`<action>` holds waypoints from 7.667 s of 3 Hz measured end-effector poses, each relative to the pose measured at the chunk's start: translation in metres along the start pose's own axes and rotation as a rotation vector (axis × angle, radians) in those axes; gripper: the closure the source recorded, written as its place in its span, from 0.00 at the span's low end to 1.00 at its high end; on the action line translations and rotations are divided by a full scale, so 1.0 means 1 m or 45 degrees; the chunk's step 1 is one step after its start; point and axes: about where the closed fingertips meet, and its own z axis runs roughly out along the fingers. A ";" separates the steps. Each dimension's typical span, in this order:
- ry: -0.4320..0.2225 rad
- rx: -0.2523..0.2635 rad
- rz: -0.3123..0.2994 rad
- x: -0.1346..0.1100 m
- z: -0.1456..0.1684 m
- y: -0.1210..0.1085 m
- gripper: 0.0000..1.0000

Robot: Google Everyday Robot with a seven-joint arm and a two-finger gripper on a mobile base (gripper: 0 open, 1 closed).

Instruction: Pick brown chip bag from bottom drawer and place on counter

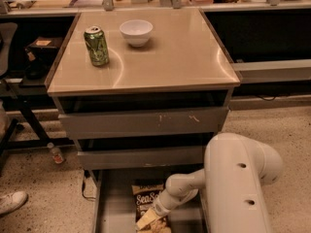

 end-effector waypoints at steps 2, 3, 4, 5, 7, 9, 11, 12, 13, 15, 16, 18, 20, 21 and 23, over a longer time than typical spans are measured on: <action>0.000 0.035 -0.022 -0.033 0.023 -0.024 0.00; 0.000 0.080 -0.028 -0.044 0.024 -0.043 0.00; 0.002 0.130 -0.016 -0.046 0.017 -0.064 0.00; 0.013 0.135 0.020 -0.038 0.021 -0.078 0.00; 0.042 0.075 0.118 -0.018 0.055 -0.088 0.00; 0.042 0.075 0.118 -0.019 0.052 -0.086 0.42; 0.042 0.075 0.118 -0.019 0.052 -0.086 0.89; 0.035 0.060 0.107 -0.019 0.046 -0.082 1.00; 0.049 0.080 0.131 -0.022 0.020 -0.078 1.00; 0.083 0.154 0.210 -0.023 -0.078 -0.077 1.00; 0.125 0.208 0.268 -0.007 -0.124 -0.080 1.00; 0.151 0.227 0.255 0.002 -0.152 -0.067 1.00; 0.144 0.271 0.356 0.033 -0.261 -0.029 1.00; 0.151 0.281 0.346 0.029 -0.268 -0.024 1.00; 0.110 0.320 0.335 0.034 -0.355 0.025 1.00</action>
Offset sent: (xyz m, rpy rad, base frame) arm 0.0633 0.0203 -0.0365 -0.0401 -0.0528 0.0111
